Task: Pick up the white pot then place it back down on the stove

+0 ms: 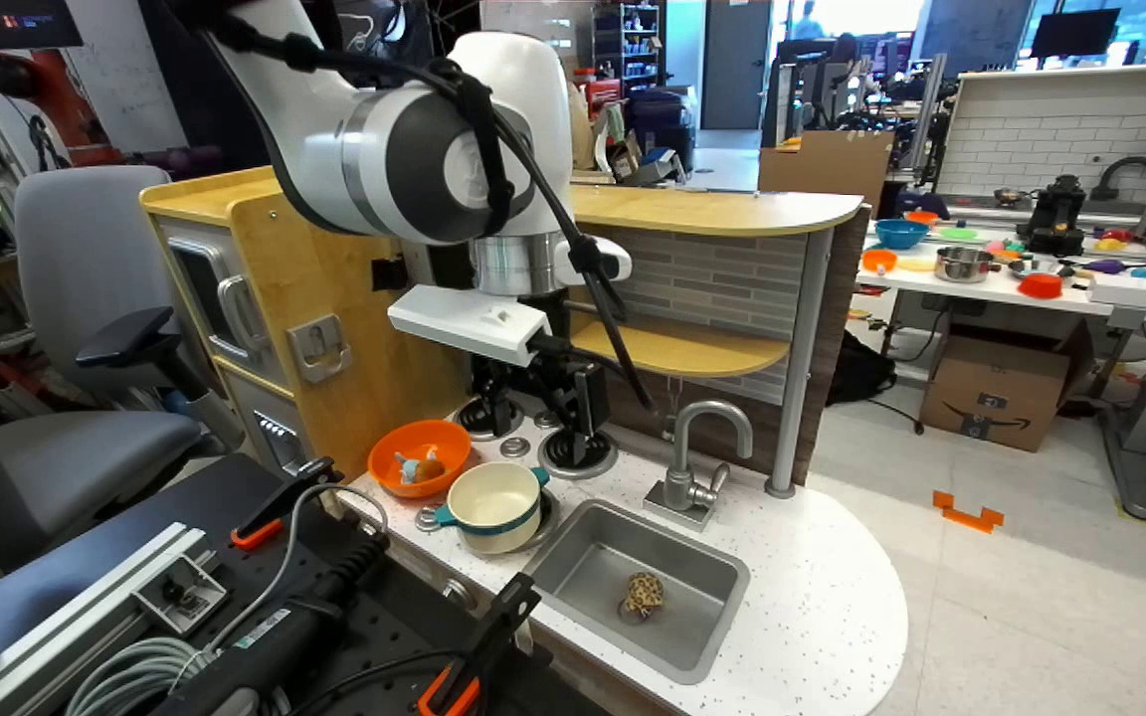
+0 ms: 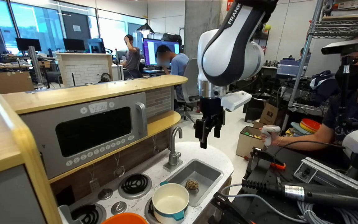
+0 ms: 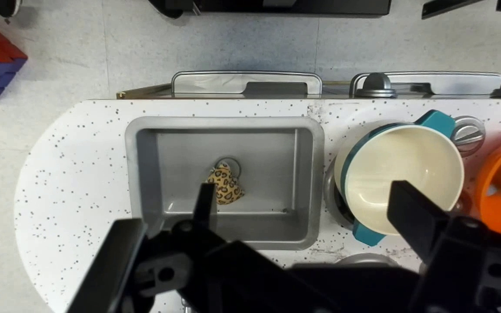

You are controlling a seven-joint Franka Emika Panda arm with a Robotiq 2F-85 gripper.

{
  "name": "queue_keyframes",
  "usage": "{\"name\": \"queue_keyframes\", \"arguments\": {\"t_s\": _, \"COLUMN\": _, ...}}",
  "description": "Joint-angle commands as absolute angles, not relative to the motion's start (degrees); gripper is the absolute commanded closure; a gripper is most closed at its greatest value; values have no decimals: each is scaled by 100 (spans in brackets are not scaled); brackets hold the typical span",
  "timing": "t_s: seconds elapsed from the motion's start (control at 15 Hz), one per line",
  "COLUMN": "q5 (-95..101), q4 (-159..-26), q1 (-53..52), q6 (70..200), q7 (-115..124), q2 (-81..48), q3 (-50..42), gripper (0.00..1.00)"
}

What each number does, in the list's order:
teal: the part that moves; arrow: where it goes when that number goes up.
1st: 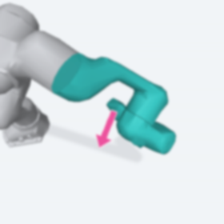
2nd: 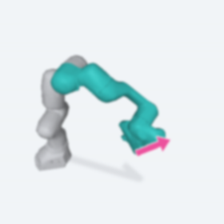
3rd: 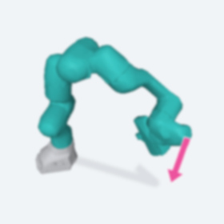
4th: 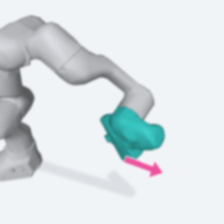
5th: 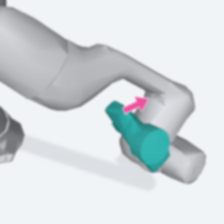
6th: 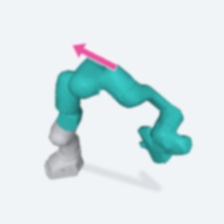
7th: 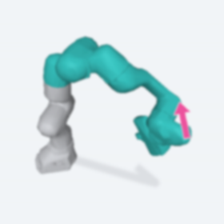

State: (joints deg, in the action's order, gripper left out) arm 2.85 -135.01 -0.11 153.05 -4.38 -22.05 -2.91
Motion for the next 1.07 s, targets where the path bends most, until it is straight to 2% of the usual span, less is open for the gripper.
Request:
{"name": "queue_keyframes", "arguments": {"t_s": 0.0, "q5": 588, "q4": -12935, "q1": -384, "q6": 15512, "q7": 374, "q2": -2969, "q3": -417, "gripper": 0}}
{"name": "queue_keyframes", "arguments": {"t_s": 1.0, "q5": 465, "q4": -11316, "q1": -911, "q6": 15582, "q7": 1195, "q2": -5047, "q3": -431, "gripper": 0}}
